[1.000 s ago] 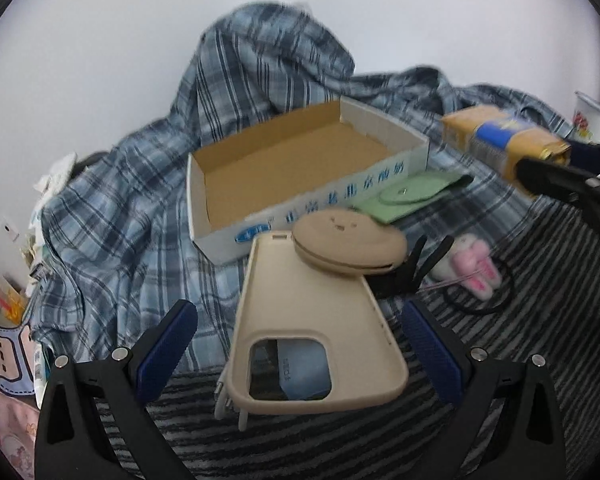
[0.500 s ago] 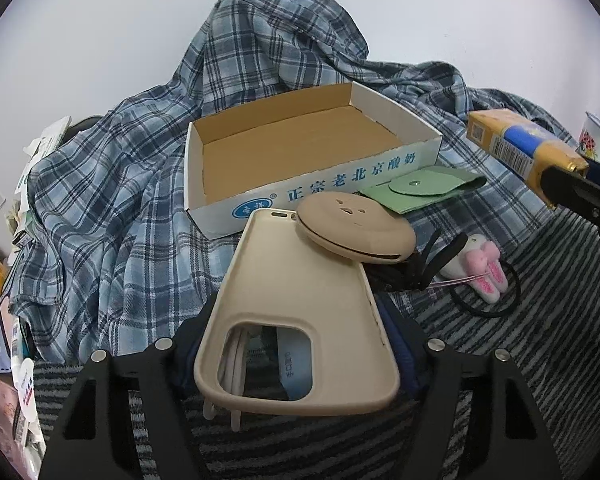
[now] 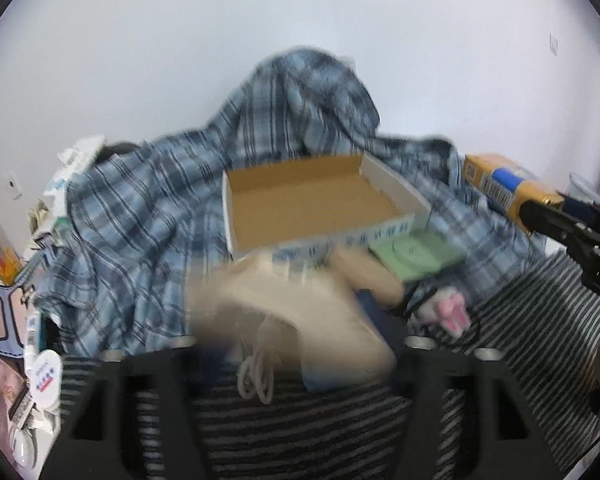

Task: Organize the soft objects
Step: 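Lift the tea packet with the right tool while the left tool grasps the beige phone case, then lower the tea packet into the white box and open the right tool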

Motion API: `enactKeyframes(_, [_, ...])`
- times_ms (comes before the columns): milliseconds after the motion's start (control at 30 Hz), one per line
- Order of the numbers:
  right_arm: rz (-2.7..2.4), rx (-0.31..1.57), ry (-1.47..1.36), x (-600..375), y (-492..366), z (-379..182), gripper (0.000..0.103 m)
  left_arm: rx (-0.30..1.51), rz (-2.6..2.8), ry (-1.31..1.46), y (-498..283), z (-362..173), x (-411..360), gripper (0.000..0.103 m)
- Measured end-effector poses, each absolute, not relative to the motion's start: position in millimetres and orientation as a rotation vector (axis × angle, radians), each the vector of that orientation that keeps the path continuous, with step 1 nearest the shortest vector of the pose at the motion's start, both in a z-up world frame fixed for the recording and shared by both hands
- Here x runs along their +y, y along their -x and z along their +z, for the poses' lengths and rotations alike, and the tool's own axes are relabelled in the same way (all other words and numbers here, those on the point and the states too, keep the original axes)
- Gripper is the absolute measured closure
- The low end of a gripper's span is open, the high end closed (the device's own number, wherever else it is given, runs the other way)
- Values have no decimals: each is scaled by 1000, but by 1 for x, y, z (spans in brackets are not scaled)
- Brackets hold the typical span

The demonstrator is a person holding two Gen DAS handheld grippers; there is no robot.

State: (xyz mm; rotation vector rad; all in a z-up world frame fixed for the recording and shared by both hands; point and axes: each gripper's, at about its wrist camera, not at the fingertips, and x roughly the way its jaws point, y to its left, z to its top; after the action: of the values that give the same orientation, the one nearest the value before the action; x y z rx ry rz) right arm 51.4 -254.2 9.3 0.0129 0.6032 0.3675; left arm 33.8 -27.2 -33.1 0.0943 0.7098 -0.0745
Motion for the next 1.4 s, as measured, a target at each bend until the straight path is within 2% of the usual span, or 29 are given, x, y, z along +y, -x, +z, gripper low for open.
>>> enactKeyframes(133, [361, 560, 7, -250, -52, 25, 54, 626, -62, -48, -25, -9, -19, 56])
enactKeyframes(333, [375, 577, 21, -246, -50, 18, 54, 638, -75, -43, -27, -6, -14, 55])
enactKeyframes(367, [377, 583, 21, -245, -50, 15, 54, 646, -76, -44, -26, -9, -14, 53])
enactKeyframes(400, [380, 592, 17, -245, -51, 13, 54, 665, -84, -43, -27, -14, -13, 44])
enactKeyframes(433, [382, 601, 11, -245, -51, 11, 54, 694, -93, -35, -30, -20, -12, 38])
enactKeyframes(567, [385, 613, 11, -243, -54, 4, 54, 744, -95, 5, -36, -41, -7, 39])
enactKeyframes(600, [386, 616, 12, -243, -55, 3, 54, 740, -91, 10, -37, -44, -6, 51])
enactKeyframes(633, [388, 618, 12, -242, -55, 2, 54, 746, -78, 13, -41, -49, -5, 70])
enactKeyframes(700, [388, 617, 15, -242, -56, 1, 54, 779, -90, 53, -49, -56, -2, 88])
enactKeyframes(800, [389, 616, 23, -241, -55, -2, 54, 796, -103, 108, -54, -59, 6, 99])
enactKeyframes(1100, [385, 595, 16, -244, -55, 3, 54, 616, -113, 55, -28, -29, 0, 99])
enactKeyframes(1400, [373, 445, 26, -233, -67, 52, 54, 391, -80, -2, -10, 28, -9, 99])
